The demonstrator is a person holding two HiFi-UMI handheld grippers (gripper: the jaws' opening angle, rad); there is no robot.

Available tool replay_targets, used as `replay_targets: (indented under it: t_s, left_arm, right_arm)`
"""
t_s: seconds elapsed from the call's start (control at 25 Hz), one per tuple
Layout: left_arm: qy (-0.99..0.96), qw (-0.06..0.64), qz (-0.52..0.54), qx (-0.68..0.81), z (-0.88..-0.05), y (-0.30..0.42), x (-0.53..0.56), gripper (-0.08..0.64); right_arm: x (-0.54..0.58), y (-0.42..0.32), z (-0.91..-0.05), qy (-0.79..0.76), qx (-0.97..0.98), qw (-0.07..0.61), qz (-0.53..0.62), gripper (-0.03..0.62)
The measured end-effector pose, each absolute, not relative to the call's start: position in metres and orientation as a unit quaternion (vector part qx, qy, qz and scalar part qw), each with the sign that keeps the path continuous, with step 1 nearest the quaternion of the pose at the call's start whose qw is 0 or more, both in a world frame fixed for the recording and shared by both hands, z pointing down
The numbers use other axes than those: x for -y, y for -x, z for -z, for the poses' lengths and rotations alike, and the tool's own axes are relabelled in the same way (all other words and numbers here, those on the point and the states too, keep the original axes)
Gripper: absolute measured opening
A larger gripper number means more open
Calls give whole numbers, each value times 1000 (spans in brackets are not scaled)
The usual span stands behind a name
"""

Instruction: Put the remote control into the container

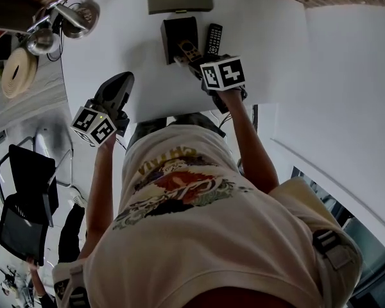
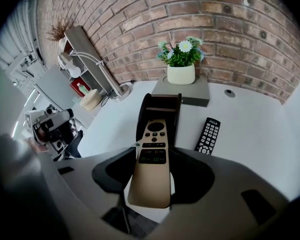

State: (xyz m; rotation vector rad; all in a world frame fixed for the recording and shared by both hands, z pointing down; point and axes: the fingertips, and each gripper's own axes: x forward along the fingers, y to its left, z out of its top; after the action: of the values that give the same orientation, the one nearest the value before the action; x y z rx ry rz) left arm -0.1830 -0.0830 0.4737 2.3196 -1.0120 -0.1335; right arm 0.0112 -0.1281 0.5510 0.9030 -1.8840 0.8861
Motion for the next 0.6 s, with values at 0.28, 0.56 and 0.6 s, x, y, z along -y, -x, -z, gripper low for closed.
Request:
replay_targets:
  t_s: [0.28,0.56,0.6]
  left_arm:
    - [-867,300,53,394,-472,183,79,5]
    - [-864,298,55,402,-471,182,76,6]
    - [-864,298,55,402,-471,181,76,5]
  right_arm:
    - [140,-3,-543,-357,768,415,-334,212]
    - [147,6,-530,-355,791,397,-300,212]
    - [148,7,-527,-356,796,395,-290,212]
